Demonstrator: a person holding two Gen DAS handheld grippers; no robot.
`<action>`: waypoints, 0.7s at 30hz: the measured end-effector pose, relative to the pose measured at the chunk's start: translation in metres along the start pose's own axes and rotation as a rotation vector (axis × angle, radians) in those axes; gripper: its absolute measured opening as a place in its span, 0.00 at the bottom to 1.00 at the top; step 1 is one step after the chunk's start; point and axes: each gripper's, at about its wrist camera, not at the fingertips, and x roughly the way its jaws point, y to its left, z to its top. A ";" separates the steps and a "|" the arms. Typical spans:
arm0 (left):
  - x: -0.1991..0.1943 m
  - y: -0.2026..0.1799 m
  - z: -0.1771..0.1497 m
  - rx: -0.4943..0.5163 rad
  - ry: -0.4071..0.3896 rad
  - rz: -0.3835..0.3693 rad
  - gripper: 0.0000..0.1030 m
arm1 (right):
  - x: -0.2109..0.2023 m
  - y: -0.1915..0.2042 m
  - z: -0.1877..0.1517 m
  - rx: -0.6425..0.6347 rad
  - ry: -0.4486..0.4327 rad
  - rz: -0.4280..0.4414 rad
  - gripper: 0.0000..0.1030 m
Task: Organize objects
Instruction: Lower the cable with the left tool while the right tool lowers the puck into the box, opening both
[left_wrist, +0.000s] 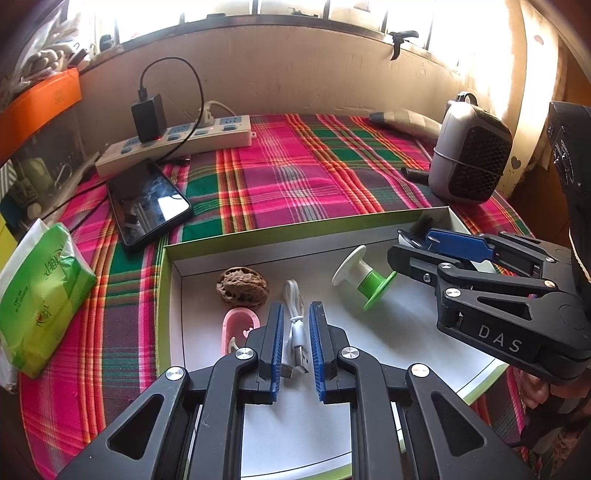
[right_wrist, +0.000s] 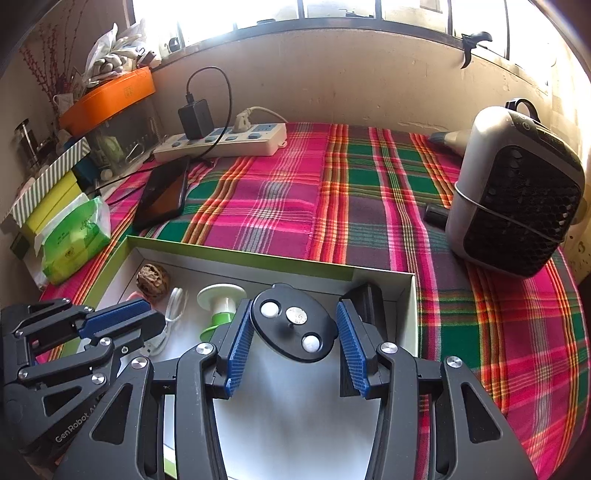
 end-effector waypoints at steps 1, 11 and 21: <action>0.002 0.000 0.000 0.000 0.004 -0.001 0.12 | 0.001 0.000 0.000 0.000 0.003 -0.002 0.46; 0.006 0.001 -0.002 -0.004 0.014 0.001 0.12 | 0.007 0.002 0.000 -0.012 0.010 -0.005 0.46; 0.006 0.001 -0.002 -0.016 0.022 0.007 0.13 | 0.006 0.000 0.000 0.013 -0.002 0.004 0.46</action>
